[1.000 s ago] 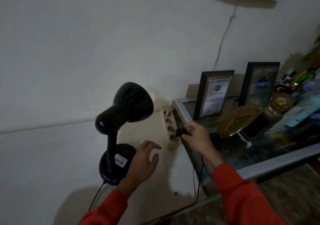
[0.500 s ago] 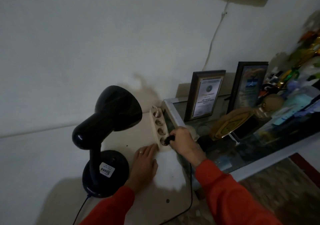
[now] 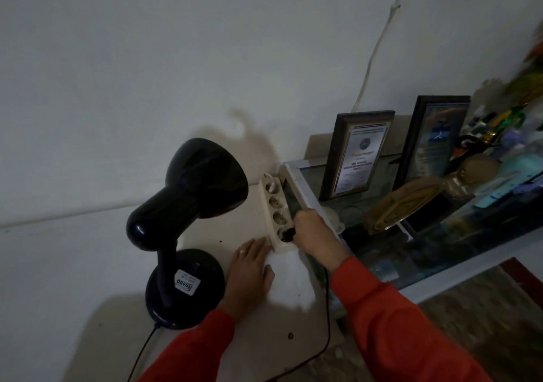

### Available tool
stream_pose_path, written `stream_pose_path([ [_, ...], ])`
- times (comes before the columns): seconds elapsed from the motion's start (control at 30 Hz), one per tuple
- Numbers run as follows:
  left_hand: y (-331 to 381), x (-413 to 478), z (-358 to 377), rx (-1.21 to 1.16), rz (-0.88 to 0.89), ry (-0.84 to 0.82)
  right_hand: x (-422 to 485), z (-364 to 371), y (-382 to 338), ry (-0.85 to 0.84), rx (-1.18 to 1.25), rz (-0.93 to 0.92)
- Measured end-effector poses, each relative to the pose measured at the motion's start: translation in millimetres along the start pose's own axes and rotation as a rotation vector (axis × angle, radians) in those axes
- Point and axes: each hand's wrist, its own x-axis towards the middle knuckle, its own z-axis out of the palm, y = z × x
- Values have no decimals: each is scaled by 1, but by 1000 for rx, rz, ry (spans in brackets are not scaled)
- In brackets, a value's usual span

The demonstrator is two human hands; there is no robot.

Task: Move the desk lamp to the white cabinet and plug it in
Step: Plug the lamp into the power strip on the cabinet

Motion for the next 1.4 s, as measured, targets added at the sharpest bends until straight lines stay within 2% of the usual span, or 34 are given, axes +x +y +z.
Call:
stream_pose_path([
  [0.3, -2, 2, 2, 12, -31, -49, 11, -8, -18, -43, -180, 28],
  [0.5, -1, 2, 3, 7, -34, -28, 12, -15, -18, -132, -115, -37],
  [0.8, -1, 2, 2, -13, -32, -20, 7, -8, -6, -80, 86, -107],
  [0.97, -1, 1, 1, -17, -32, -16, 6, -3, 0, 23, 208, -76],
  [1.13, -2, 3, 2, -12, -36, -28, 6, 0, -1, -21, 200, -78],
  [1.4, -2, 3, 1, -20, -52, -47, 6, 10, 3, 104, 197, -129],
])
